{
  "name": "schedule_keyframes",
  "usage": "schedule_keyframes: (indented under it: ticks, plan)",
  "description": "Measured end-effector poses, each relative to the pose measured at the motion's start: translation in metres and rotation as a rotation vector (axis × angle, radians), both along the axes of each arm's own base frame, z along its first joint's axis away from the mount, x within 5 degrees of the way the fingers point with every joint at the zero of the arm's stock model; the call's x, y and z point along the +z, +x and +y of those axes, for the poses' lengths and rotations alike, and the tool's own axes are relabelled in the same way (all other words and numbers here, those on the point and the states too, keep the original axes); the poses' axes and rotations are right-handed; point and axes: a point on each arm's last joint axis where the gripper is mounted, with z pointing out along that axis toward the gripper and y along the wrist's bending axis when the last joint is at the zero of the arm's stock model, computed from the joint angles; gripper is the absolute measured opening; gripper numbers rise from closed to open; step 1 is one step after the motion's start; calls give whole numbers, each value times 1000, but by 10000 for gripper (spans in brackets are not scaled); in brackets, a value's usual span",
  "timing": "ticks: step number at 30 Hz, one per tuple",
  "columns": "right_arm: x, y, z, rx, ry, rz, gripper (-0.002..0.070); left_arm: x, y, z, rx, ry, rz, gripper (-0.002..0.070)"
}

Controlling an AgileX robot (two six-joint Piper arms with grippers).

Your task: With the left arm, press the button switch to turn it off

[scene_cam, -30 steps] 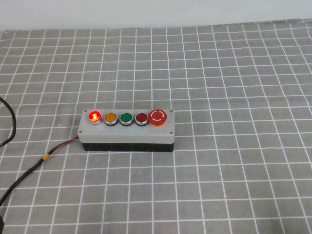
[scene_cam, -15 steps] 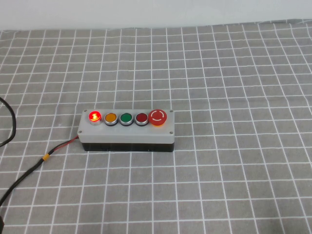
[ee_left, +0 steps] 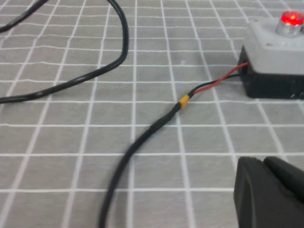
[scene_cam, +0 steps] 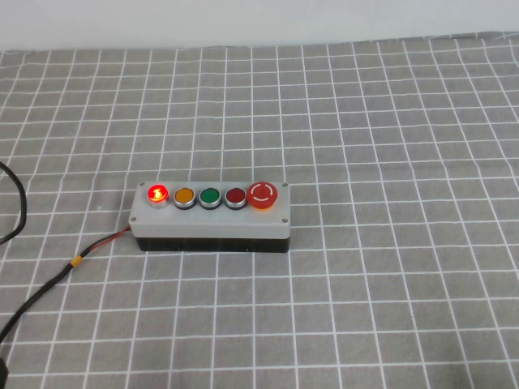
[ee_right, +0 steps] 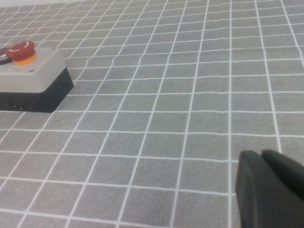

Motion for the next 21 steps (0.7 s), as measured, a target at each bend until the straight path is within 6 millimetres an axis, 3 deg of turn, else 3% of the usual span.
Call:
schedule_keyframes:
  ticks: [4, 10, 16, 19, 21]
  plan:
    - [0, 0, 0, 0, 0, 0, -18, 6, 1, -4, 3, -150, -50, -3]
    - [0, 0, 0, 0, 0, 0, -18, 24, 4, -6, 38, -563, -211, -3]
    - [0, 0, 0, 0, 0, 0, -18, 31, 4, -4, 52, -650, -281, -3]
    - [0, 0, 0, 0, 0, 0, -18, 33, 3, -5, 54, -730, -244, -3]
    - [0, 0, 0, 0, 0, 0, -18, 45, 1, -9, 30, -720, -189, -3]
